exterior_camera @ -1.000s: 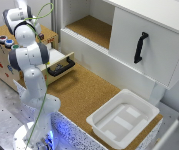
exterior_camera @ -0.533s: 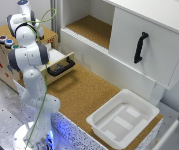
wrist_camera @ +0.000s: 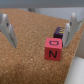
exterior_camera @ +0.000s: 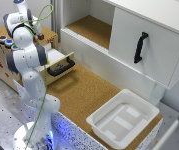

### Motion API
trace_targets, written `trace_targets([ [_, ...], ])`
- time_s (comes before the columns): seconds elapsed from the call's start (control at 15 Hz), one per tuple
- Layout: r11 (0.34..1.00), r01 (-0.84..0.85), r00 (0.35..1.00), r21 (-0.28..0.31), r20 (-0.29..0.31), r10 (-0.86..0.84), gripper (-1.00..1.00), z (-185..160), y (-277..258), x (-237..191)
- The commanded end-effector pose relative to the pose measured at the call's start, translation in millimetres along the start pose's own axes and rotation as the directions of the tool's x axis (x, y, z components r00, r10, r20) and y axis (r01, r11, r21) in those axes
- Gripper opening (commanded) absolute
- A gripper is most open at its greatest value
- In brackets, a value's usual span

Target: Place the pink object on top of the drawer

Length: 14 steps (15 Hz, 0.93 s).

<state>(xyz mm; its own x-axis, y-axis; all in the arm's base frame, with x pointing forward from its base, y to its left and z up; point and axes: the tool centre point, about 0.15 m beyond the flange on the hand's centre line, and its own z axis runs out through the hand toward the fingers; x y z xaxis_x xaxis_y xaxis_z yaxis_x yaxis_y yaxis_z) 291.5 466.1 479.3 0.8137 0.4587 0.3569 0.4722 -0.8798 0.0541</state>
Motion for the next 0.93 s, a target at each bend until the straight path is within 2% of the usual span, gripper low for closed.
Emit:
trace_targets([
  [0.0, 0.979, 0.204, 0.975, 0.013, 0.093, -0.204, 1.0, -34.4, -13.9, -6.2],
  [0.07, 0.956, 0.283, 0.95, 0.078, 0.117, -0.291, 1.0, -33.0, -19.0, -4.5],
  [0.13, 0.935, 0.337, 0.928, 0.111, 0.128, -0.35, 1.0, -35.1, -23.6, -5.0],
  [0.2, 0.903, 0.401, 0.891, 0.155, 0.165, -0.424, 1.0, -35.4, -29.4, -5.9],
  [0.27, 0.858, 0.467, 0.841, 0.214, 0.192, -0.505, 1.0, -35.0, -34.6, -6.7],
  [0.33, 0.811, 0.534, 0.775, 0.241, 0.244, -0.583, 1.0, -35.6, -37.0, -7.9],
  [0.53, 0.725, 0.642, 0.667, 0.249, 0.285, -0.688, 1.0, -38.0, -15.9, -15.9],
  [0.67, 0.688, 0.685, 0.636, 0.24, 0.263, -0.726, 1.0, -37.6, 3.8, -19.5],
  [0.73, 0.648, 0.721, 0.6, 0.245, 0.248, -0.761, 1.0, -35.9, 19.3, -23.6],
  [0.87, 0.608, 0.759, 0.578, 0.233, 0.189, -0.794, 1.0, -33.0, 44.2, -34.9],
])
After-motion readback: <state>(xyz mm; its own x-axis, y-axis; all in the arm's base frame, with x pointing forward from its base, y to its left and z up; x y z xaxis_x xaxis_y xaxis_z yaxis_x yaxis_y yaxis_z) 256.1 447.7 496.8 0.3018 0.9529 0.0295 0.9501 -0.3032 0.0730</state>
